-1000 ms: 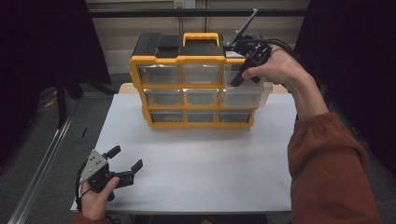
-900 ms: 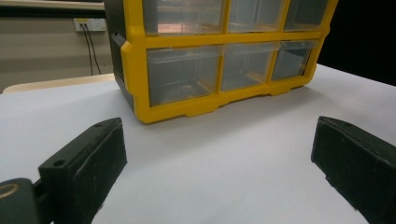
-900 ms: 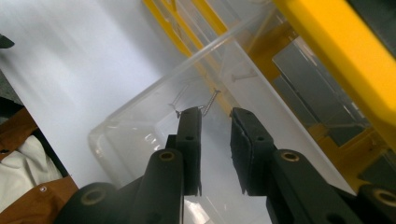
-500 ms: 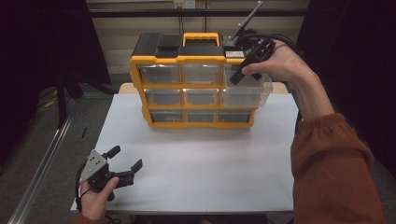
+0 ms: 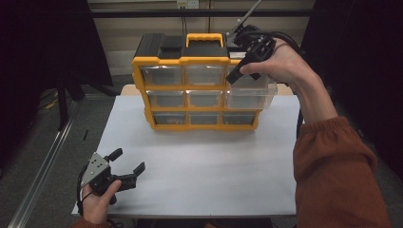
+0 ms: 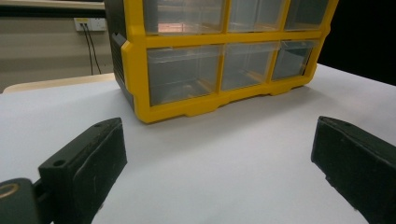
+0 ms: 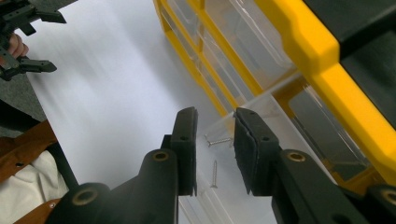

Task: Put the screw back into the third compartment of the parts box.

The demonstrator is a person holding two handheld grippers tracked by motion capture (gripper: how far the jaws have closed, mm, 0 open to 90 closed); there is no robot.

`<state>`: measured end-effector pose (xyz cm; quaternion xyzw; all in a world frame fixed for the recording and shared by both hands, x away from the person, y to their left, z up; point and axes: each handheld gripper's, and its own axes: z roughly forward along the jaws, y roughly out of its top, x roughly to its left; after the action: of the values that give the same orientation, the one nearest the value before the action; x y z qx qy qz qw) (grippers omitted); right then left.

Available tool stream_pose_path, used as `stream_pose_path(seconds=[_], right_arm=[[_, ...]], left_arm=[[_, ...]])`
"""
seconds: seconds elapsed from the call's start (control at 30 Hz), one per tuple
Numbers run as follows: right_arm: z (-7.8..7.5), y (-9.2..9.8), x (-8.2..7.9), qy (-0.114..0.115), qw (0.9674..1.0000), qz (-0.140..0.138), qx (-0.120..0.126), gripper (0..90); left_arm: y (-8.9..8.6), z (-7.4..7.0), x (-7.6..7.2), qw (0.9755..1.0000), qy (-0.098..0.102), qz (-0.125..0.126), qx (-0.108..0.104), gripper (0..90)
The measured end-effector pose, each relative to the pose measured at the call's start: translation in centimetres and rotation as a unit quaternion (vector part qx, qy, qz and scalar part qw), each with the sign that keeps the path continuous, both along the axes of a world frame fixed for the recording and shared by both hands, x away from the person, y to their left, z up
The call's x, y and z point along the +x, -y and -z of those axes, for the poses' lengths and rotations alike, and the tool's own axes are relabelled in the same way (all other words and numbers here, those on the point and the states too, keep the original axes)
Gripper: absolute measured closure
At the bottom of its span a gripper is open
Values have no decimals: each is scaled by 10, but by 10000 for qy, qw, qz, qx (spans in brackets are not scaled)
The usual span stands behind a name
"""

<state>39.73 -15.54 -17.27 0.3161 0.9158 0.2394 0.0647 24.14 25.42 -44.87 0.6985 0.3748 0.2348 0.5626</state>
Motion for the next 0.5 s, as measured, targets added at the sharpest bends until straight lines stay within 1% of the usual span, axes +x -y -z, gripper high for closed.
stream_pose_path(seconds=[0.13, 0.33, 0.5], right_arm=[[-1, -7, -2, 61, 9999, -68, 63, 690], [-1, -19, -5, 114, 9997, -206, 73, 664], [4, -34, -8, 114, 9990, -420, 85, 634]], left_arm=[[0, 0, 0, 10000, -3, -15, -20, 32], [0, 0, 0, 10000, 9, -3, 1, 32], [0, 0, 0, 10000, 8, -5, -1, 32]])
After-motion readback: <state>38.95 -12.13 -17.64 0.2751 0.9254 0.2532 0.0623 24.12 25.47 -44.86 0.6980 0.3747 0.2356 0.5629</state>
